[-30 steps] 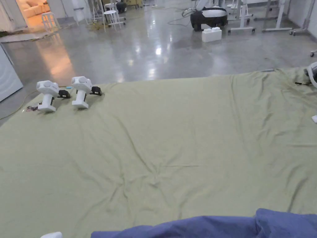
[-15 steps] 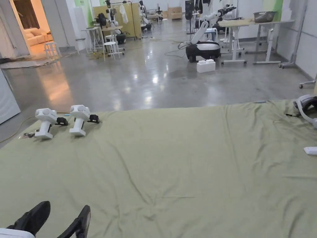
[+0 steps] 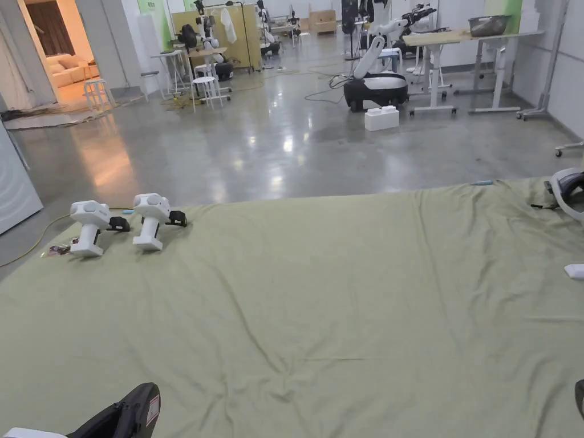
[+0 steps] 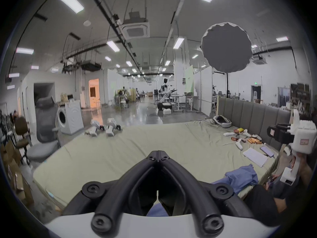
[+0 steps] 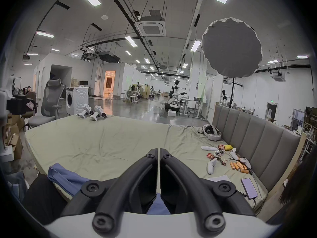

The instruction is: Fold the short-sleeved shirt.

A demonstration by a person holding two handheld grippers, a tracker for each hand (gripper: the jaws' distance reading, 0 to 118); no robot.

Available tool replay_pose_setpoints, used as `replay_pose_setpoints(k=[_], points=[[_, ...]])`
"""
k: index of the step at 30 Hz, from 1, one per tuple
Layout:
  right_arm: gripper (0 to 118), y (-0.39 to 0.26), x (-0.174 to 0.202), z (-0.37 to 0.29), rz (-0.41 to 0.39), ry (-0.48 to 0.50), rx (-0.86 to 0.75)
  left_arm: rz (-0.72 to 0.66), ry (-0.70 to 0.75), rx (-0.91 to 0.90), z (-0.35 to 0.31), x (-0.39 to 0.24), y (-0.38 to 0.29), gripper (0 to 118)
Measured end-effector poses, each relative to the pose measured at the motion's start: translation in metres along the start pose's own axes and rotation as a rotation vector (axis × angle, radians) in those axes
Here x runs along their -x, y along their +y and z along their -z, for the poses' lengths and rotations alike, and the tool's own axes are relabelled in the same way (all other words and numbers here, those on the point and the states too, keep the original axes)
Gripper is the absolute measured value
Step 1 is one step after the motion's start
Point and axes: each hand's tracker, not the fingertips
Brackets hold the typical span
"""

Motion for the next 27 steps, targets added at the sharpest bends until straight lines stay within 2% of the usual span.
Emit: replay_pose_setpoints(k=[2, 3, 4, 5, 7, 9, 14, 17, 19, 20, 21, 22, 24, 25, 27], points=[[4, -0.003, 0.000, 0.001, 0.006, 0.004, 0.015, -0.065, 0.021, 0.022, 0.006, 0.012, -0.009, 4], [4, -0.006, 0.000, 0.001, 0.015, 0.001, 0.024, -0.116, 0.014, 0.068, 0.017, 0.025, -0.019, 22], [4, -0.009, -0.001, 0.001, 0.033, 0.012, 0.032, -0.177, -0.034, 0.141, 0.028, 0.039, -0.032, 55], [4, -0.011, -0.001, 0.000, 0.059, 0.031, 0.052, -0.255, -0.047, 0.186, 0.038, 0.051, -0.046, 81], [4, -0.020, -0.004, 0.001, 0.082, 0.039, 0.066, -0.492, -0.092, 0.343, 0.062, 0.083, -0.083, 80], [4, -0.026, -0.002, 0.000, 0.084, 0.047, 0.089, -0.658, -0.097, 0.420, 0.079, 0.104, -0.123, 78], [4, -0.036, 0.003, 0.002, 0.072, 0.051, 0.136, -0.891, -0.041, 0.560, 0.113, 0.120, -0.202, 78], [4, -0.037, 0.002, 0.004, 0.074, 0.062, 0.150, -1.055, -0.068, 0.558, 0.122, 0.127, -0.237, 78], [4, -0.038, 0.000, 0.005, 0.077, 0.064, 0.164, -1.075, -0.111, 0.456, 0.121, 0.125, -0.243, 77], [4, -0.038, -0.001, 0.007, 0.081, 0.062, 0.169, -1.131, -0.114, 0.442, 0.123, 0.126, -0.245, 69], [4, -0.038, -0.003, 0.008, 0.090, 0.062, 0.176, -1.205, -0.116, 0.457, 0.129, 0.150, -0.268, 46], [4, -0.039, -0.007, 0.007, 0.104, 0.065, 0.184, -1.240, -0.128, 0.466, 0.133, 0.151, -0.273, 16], [4, -0.040, -0.011, 0.008, 0.127, 0.059, 0.192, -1.206, -0.107, 0.486, 0.141, 0.149, -0.280, 15], [4, -0.040, -0.013, 0.008, 0.132, 0.056, 0.200, -1.224, -0.114, 0.452, 0.132, 0.128, -0.256, 15], [4, -0.039, -0.016, 0.004, 0.134, 0.041, 0.208, -1.283, -0.097, 0.351, 0.125, 0.136, -0.247, 14]])
